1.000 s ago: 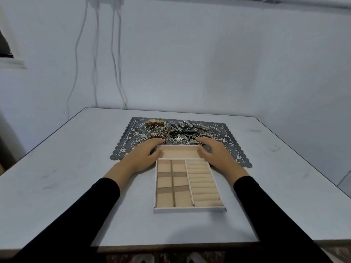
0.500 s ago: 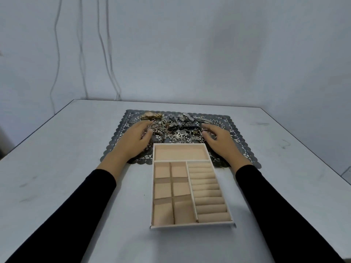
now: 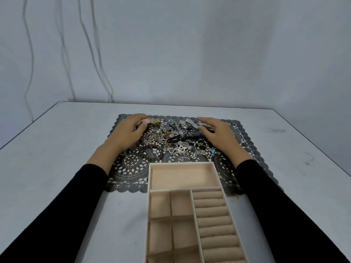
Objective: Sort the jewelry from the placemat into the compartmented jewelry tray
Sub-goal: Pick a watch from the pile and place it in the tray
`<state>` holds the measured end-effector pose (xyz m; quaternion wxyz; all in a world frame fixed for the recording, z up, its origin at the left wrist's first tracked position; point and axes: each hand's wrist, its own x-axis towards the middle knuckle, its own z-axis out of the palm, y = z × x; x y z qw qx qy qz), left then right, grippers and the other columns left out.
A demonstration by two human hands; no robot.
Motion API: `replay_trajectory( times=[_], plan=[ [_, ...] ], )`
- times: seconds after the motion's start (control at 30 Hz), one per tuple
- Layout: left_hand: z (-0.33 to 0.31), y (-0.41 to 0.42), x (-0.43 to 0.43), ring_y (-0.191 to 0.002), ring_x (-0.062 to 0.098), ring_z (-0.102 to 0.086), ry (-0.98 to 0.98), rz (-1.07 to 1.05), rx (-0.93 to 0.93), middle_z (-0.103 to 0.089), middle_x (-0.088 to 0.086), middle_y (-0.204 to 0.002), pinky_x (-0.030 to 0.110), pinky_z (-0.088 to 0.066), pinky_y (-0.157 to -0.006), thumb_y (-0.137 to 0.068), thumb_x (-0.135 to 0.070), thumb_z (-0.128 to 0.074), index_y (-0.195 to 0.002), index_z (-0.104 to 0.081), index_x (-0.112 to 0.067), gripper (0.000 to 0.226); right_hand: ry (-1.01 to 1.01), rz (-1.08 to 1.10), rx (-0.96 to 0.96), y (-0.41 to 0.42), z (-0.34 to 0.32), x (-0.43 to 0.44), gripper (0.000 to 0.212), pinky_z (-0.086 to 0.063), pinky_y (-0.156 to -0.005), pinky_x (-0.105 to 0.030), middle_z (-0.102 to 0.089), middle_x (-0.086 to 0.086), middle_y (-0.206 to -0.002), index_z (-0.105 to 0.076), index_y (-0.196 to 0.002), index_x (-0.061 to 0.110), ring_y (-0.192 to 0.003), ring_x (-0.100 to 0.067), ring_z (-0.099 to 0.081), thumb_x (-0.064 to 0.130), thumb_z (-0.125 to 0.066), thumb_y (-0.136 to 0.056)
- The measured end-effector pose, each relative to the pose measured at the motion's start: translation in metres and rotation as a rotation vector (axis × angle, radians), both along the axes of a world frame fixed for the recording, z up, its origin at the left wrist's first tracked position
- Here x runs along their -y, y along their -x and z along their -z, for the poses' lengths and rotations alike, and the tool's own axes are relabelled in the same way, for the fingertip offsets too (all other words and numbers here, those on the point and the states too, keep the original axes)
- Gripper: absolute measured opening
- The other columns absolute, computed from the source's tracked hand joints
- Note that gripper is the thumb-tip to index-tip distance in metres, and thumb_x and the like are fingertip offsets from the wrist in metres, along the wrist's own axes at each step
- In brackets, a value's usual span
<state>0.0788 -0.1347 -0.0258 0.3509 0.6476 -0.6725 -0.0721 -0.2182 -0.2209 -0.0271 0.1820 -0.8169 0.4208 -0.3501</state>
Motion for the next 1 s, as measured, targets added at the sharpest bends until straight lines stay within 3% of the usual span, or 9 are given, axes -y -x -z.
replay_trajectory(
  times=[0.2, 0.37, 0.5, 0.57, 0.87, 1.0],
  plan=[
    [-0.001, -0.015, 0.024, -0.116, 0.002, -0.05, -0.059, 0.035, -0.044, -0.06, -0.015, -0.125, 0.024, -0.037, -0.097, -0.098, -0.042, -0.053, -0.126, -0.063, -0.028, 0.033, -0.017, -0.082, -0.013, -0.021, 0.0, 0.023, 0.032, -0.038, -0.099, -0.018, -0.065, 0.016, -0.118, -0.065, -0.121, 0.031, -0.112, 0.002, -0.054, 0.031, -0.065, -0.089],
    [-0.001, -0.027, 0.035, -0.114, 0.006, -0.056, -0.127, 0.082, -0.036, -0.064, -0.017, -0.117, 0.029, -0.041, -0.101, -0.097, -0.039, -0.054, -0.119, -0.067, -0.031, 0.027, -0.063, -0.14, -0.036, -0.029, 0.0, 0.037, 0.031, -0.043, -0.096, -0.02, -0.064, 0.018, -0.114, -0.067, -0.115, 0.034, -0.106, -0.002, -0.058, 0.033, -0.07, -0.085],
    [-0.005, -0.031, 0.038, -0.11, 0.001, -0.056, -0.159, 0.112, -0.008, -0.065, -0.017, -0.115, 0.009, -0.035, -0.088, -0.096, -0.039, -0.055, -0.117, -0.066, -0.036, 0.023, -0.111, -0.172, -0.05, -0.033, -0.001, 0.044, 0.031, -0.043, -0.097, -0.023, -0.067, 0.012, -0.114, -0.068, -0.113, 0.035, -0.107, -0.004, -0.059, 0.03, -0.073, -0.082],
    [-0.007, -0.031, 0.038, -0.11, 0.001, -0.056, -0.165, 0.119, -0.016, -0.066, -0.018, -0.115, 0.007, -0.033, -0.086, -0.095, -0.041, -0.056, -0.116, -0.066, -0.037, 0.024, -0.126, -0.179, -0.053, -0.033, -0.002, 0.046, 0.031, -0.045, -0.094, -0.024, -0.068, 0.011, -0.11, -0.069, -0.111, 0.034, -0.103, -0.005, -0.06, 0.029, -0.074, -0.081],
    [-0.012, -0.024, 0.037, -0.104, -0.004, -0.06, -0.181, 0.106, -0.061, -0.069, -0.016, -0.114, 0.022, -0.044, -0.093, -0.089, -0.038, -0.067, -0.112, -0.071, -0.032, 0.023, -0.143, -0.192, -0.063, -0.031, -0.004, 0.048, 0.03, -0.047, -0.08, -0.021, -0.068, 0.01, -0.097, -0.071, -0.106, 0.034, -0.089, -0.007, -0.061, 0.032, -0.078, -0.077],
    [-0.015, -0.02, 0.037, -0.103, 0.007, -0.063, -0.18, 0.083, -0.068, -0.07, -0.011, -0.109, 0.027, -0.045, -0.093, -0.086, -0.03, -0.072, -0.11, -0.072, -0.03, 0.023, -0.111, -0.229, -0.118, -0.036, -0.004, 0.05, 0.029, -0.046, -0.076, -0.022, -0.067, 0.007, -0.095, -0.07, -0.106, 0.035, -0.085, -0.008, -0.058, 0.033, -0.077, -0.078]
  ],
)
